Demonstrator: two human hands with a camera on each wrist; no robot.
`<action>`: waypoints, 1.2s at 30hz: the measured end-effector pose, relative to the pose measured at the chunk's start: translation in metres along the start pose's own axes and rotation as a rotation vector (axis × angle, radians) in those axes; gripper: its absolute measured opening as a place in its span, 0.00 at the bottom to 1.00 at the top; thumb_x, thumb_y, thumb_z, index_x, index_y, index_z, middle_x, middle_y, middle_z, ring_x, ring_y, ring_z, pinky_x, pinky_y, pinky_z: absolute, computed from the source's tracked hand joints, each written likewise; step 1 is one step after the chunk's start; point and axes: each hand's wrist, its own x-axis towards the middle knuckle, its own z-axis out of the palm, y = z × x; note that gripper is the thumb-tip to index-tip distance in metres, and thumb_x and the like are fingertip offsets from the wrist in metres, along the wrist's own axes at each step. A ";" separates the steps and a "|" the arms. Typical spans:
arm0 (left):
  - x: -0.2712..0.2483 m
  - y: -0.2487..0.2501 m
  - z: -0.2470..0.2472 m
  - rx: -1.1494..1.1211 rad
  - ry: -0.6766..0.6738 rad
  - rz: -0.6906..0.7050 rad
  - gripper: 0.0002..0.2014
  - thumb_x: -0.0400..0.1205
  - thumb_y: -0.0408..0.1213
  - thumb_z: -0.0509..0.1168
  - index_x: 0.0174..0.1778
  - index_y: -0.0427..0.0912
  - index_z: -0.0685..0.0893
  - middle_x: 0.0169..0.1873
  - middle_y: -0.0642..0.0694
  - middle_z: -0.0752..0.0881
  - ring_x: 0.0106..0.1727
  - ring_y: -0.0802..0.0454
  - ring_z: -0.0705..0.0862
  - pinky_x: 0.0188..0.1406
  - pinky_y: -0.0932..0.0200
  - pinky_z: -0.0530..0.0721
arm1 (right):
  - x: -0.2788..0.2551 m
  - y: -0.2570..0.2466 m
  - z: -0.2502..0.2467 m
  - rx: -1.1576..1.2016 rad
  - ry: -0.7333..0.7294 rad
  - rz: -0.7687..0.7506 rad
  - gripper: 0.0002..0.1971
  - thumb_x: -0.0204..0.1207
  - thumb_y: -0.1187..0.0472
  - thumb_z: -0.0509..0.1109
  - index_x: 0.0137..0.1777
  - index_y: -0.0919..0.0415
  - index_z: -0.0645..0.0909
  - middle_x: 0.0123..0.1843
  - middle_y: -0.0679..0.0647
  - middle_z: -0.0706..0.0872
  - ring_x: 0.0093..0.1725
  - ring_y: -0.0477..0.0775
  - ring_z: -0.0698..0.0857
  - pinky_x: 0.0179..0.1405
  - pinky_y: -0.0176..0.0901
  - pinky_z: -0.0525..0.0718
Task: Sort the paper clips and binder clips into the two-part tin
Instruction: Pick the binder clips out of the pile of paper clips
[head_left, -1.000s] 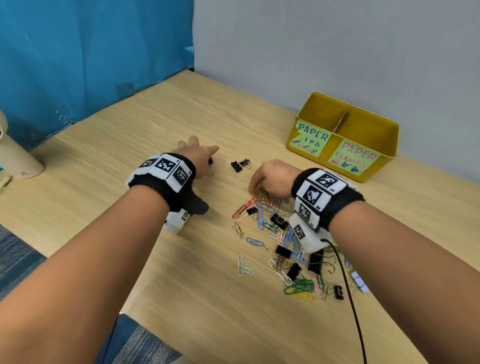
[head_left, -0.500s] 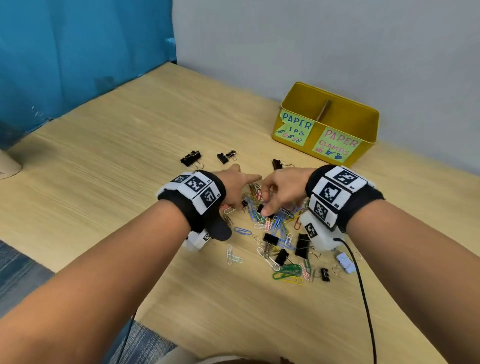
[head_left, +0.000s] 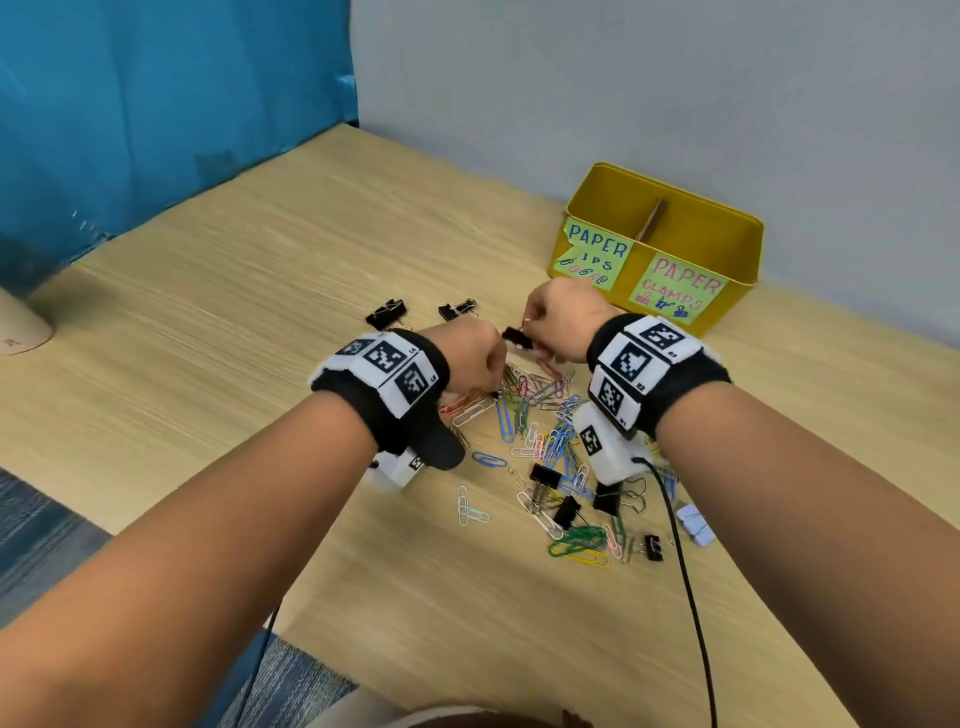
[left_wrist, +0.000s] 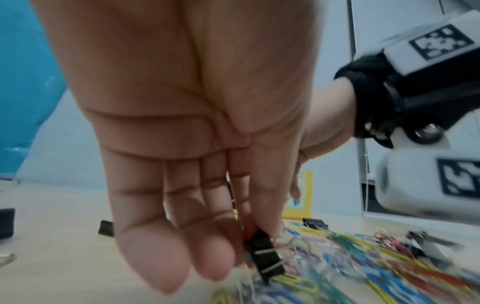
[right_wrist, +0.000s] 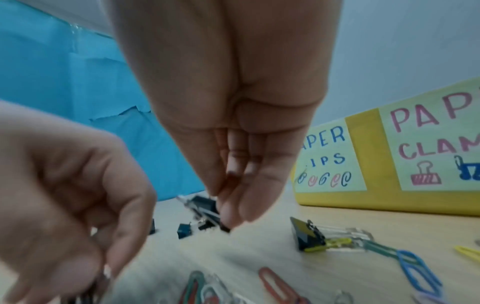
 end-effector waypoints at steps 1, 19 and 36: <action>0.000 -0.002 -0.004 -0.042 0.003 -0.018 0.06 0.79 0.31 0.64 0.46 0.40 0.87 0.40 0.44 0.86 0.40 0.49 0.82 0.31 0.63 0.79 | 0.003 0.002 0.004 0.008 0.037 0.004 0.12 0.77 0.67 0.64 0.59 0.63 0.84 0.57 0.64 0.88 0.57 0.63 0.86 0.42 0.41 0.83; -0.010 -0.016 0.016 -0.136 -0.164 -0.141 0.17 0.72 0.26 0.72 0.57 0.39 0.82 0.45 0.43 0.83 0.35 0.49 0.80 0.31 0.61 0.81 | -0.023 0.024 0.003 -0.157 -0.225 0.025 0.23 0.78 0.74 0.55 0.67 0.58 0.81 0.71 0.57 0.81 0.69 0.57 0.79 0.64 0.42 0.76; 0.003 0.042 0.029 0.160 -0.052 0.091 0.23 0.77 0.44 0.69 0.68 0.44 0.77 0.65 0.40 0.72 0.69 0.42 0.72 0.65 0.51 0.75 | -0.052 0.047 -0.001 -0.166 -0.275 0.007 0.14 0.76 0.68 0.63 0.58 0.59 0.84 0.46 0.51 0.80 0.47 0.51 0.77 0.42 0.37 0.72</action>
